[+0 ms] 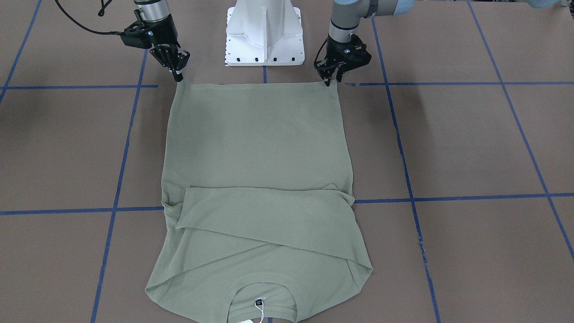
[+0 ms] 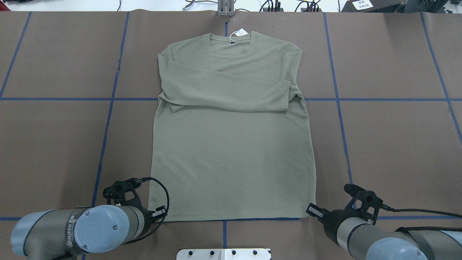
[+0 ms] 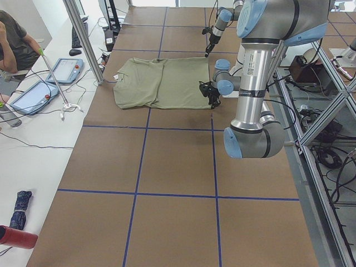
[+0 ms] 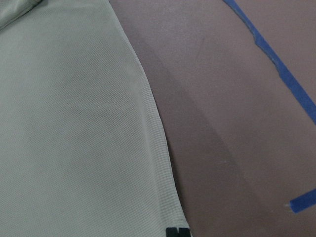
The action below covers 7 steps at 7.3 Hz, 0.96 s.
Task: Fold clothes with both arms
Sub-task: 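Move the left gripper to the hem corner nearest the robot, then grasp both hem corners with the left and right grippers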
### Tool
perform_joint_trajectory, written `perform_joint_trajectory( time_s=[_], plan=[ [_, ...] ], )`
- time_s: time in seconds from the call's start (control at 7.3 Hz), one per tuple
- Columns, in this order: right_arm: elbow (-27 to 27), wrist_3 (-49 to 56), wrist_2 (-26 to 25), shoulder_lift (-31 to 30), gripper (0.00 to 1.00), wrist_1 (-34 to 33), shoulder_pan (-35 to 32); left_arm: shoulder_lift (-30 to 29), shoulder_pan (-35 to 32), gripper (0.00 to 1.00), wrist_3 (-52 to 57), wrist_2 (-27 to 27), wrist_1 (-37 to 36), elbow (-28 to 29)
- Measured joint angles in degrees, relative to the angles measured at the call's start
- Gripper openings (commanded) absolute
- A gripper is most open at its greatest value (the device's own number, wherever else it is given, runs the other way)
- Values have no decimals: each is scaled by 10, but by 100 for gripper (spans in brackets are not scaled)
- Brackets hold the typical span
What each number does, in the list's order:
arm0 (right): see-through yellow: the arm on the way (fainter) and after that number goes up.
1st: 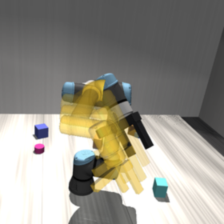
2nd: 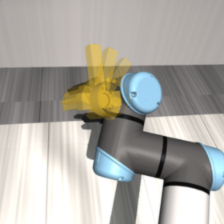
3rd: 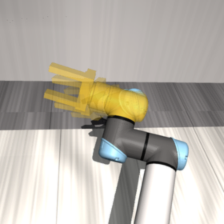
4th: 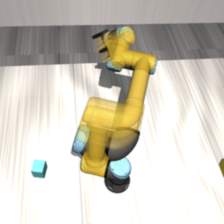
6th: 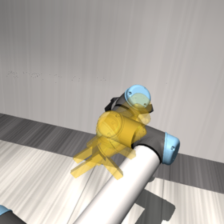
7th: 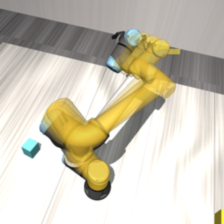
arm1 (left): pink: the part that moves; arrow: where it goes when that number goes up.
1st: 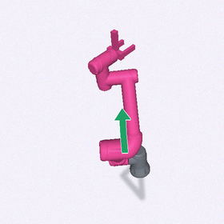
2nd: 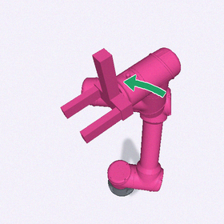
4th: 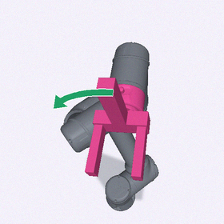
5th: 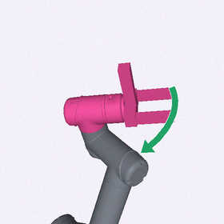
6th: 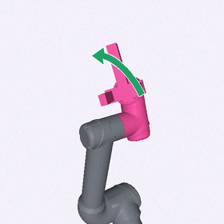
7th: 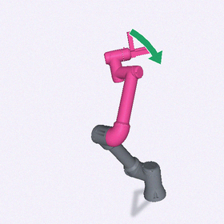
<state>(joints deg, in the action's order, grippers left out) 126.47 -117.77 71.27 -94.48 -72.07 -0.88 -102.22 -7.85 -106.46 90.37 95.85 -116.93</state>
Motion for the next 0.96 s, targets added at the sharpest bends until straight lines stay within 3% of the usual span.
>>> perform_joint_trajectory(
  time_s=[0.55, 0.96],
  plan=[
    [5, -1, -2, 0, 0, 1, 0, 0, 0, 0, 1, 8, -4, -10],
    [51, -34, 2, -7, 0, 0, 22, 33, 10, 0, -38, 28, -3, -94]
  ],
)
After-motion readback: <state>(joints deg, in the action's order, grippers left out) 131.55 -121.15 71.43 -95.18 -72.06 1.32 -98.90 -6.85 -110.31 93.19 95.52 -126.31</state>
